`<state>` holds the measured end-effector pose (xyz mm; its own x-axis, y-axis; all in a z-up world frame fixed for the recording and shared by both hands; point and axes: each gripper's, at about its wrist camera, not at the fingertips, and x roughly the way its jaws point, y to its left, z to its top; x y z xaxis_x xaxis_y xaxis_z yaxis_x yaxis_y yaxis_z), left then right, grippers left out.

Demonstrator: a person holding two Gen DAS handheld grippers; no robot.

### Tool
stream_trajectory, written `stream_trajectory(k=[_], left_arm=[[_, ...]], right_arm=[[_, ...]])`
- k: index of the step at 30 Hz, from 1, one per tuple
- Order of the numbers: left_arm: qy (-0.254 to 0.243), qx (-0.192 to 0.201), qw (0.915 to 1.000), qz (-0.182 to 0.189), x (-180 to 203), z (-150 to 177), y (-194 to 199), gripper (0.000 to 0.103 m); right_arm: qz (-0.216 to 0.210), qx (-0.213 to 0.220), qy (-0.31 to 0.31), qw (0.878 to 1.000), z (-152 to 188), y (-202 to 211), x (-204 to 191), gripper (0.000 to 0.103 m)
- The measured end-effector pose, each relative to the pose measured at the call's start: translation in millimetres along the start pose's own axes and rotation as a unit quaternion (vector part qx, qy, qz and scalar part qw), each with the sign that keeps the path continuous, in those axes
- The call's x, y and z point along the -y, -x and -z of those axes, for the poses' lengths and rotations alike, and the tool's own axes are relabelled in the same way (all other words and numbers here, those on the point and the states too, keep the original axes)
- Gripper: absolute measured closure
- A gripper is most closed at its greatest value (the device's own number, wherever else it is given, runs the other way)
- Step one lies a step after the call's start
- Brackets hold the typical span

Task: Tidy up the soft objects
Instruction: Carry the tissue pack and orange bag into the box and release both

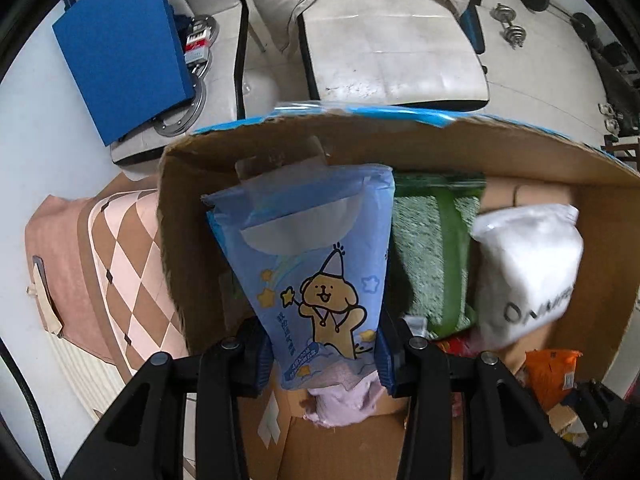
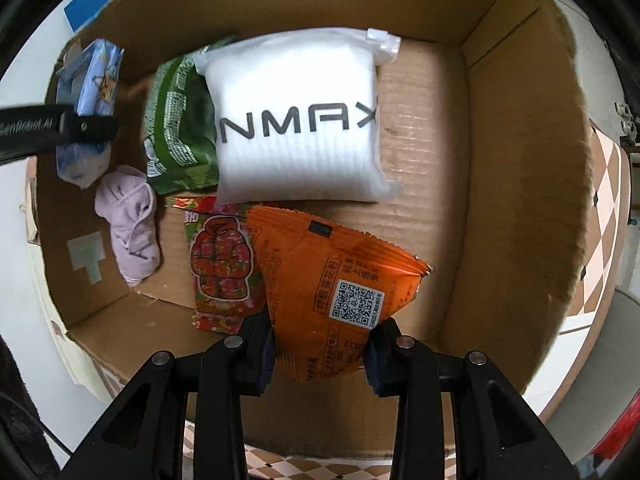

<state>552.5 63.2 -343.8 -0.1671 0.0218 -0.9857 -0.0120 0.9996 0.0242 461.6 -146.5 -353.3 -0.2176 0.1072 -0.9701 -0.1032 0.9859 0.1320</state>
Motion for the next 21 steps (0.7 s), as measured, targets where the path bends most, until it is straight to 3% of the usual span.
stream_trajectory(k=[9,13,16,17,19,21], left_arm=[[-0.001,-0.003,1.0,0.007,0,-5,3,0.057],[0.004,0.006,0.9999,0.015,-5,-4,9,0.036],[-0.007,0.025,0.9995,0.021,-3,0,19,0.026],[-0.008,0.03,0.9993,0.021,-2,3,23,0.023],[-0.009,0.039,0.999,0.021,-1,8,30,0.007],[-0.01,0.056,0.9983,0.014,1,14,40,0.004]], right_arm=[[0.009,-0.013,0.01,1.0,-7,-10,-6,0.064],[0.012,-0.017,0.018,1.0,-5,-8,-12,0.038],[0.017,-0.009,0.022,1.0,-1,1,-16,0.035],[0.017,-0.005,0.022,1.0,0,5,-17,0.03],[0.018,0.008,0.021,1.0,2,13,-18,0.019],[0.026,0.023,0.02,0.999,6,23,-19,0.015]])
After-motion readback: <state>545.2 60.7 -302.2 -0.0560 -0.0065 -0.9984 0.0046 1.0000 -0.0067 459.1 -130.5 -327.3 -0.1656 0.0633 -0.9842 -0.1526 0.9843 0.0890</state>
